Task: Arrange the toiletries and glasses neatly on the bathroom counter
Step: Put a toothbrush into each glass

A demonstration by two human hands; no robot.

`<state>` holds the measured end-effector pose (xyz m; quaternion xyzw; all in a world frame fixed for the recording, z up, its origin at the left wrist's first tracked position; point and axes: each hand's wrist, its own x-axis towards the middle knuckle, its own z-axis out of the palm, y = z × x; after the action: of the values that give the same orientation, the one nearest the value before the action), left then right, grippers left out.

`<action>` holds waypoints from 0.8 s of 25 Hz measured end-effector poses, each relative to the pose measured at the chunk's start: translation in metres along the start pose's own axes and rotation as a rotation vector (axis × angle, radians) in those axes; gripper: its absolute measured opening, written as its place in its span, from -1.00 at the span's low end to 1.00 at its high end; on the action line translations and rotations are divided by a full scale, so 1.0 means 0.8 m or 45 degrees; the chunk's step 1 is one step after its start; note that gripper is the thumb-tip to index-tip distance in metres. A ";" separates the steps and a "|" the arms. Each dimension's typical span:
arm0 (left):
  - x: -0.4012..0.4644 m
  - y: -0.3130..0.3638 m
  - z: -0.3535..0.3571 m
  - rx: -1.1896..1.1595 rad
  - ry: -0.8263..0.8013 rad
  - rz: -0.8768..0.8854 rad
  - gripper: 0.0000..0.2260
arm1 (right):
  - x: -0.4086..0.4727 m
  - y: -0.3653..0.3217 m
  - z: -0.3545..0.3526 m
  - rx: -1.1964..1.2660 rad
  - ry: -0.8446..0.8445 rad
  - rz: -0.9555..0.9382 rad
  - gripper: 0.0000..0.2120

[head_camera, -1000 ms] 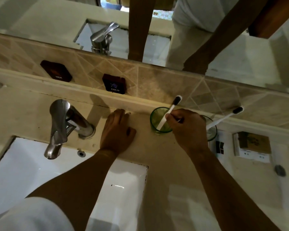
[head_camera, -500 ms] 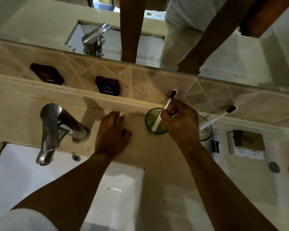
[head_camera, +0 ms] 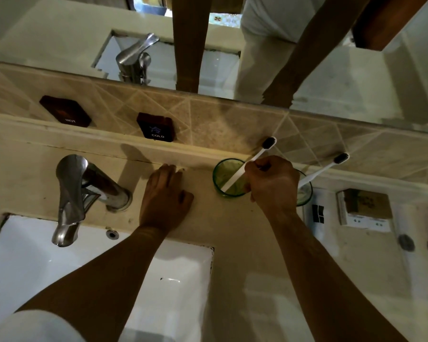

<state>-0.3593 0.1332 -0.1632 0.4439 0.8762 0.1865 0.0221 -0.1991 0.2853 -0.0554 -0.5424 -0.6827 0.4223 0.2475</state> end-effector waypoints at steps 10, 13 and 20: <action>0.001 0.001 -0.002 -0.015 -0.031 -0.021 -0.54 | 0.004 -0.016 -0.027 -0.186 -0.202 0.110 -0.73; 0.001 0.002 -0.002 -0.002 -0.030 -0.016 -0.55 | 0.005 -0.017 -0.028 -0.180 -0.211 0.123 -0.73; 0.001 0.004 -0.004 0.012 -0.023 -0.014 -0.54 | 0.004 -0.017 -0.026 -0.189 -0.213 0.158 -0.73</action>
<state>-0.3581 0.1344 -0.1592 0.4408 0.8793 0.1780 0.0288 -0.1909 0.2939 -0.0338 -0.5632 -0.6956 0.4289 0.1224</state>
